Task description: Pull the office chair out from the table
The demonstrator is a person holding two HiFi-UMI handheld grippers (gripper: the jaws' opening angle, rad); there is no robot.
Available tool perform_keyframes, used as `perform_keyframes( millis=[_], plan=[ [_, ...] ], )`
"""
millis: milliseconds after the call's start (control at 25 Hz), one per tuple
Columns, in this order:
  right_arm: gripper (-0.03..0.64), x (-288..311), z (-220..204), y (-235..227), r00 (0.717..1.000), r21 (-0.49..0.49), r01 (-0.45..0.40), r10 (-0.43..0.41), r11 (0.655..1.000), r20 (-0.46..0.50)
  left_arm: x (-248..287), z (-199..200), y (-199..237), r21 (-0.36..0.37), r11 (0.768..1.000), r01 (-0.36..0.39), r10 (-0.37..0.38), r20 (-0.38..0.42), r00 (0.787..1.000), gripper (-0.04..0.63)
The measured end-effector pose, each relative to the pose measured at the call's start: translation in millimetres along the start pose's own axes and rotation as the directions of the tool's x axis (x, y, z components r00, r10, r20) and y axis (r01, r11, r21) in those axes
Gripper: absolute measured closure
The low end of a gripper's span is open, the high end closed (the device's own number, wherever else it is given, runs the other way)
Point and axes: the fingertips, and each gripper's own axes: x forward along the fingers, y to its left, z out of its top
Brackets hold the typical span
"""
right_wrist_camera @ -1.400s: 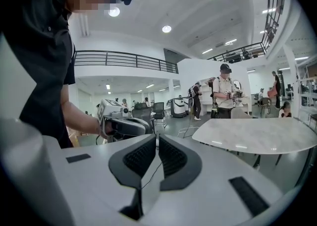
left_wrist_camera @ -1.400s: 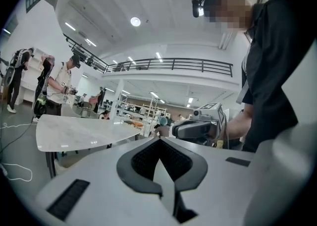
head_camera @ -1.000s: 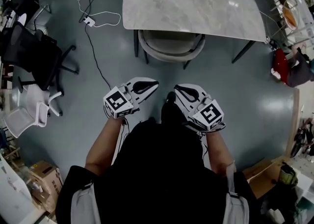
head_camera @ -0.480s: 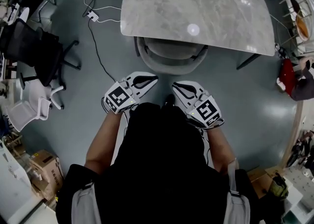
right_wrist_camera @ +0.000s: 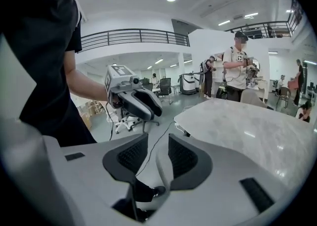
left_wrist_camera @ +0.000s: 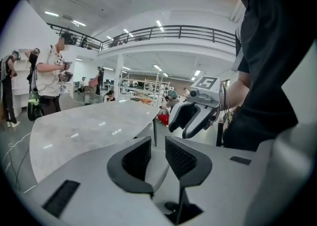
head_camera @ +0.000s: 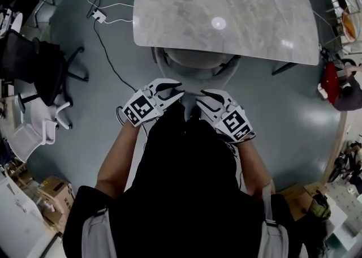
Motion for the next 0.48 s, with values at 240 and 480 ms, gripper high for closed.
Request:
perform_keyframes(
  millis=[240,480],
  plan=[
    [0.43,48.8,-31.2,-8.7,0.985,-0.038,-0.003,-0.004,0.999,-0.175,10.0,-35.4,27.7,0.037,0.988,0.151,-0.145,-0.125,0.981,0.451],
    [0.407,64.9,-64.4,-18.2,0.948,-0.065,-0.022,0.0,0.998,-0.318,36.3,-77.1,21.3,0.125,0.945,0.302,-0.251,-0.312,0.916,0.412]
  ],
)
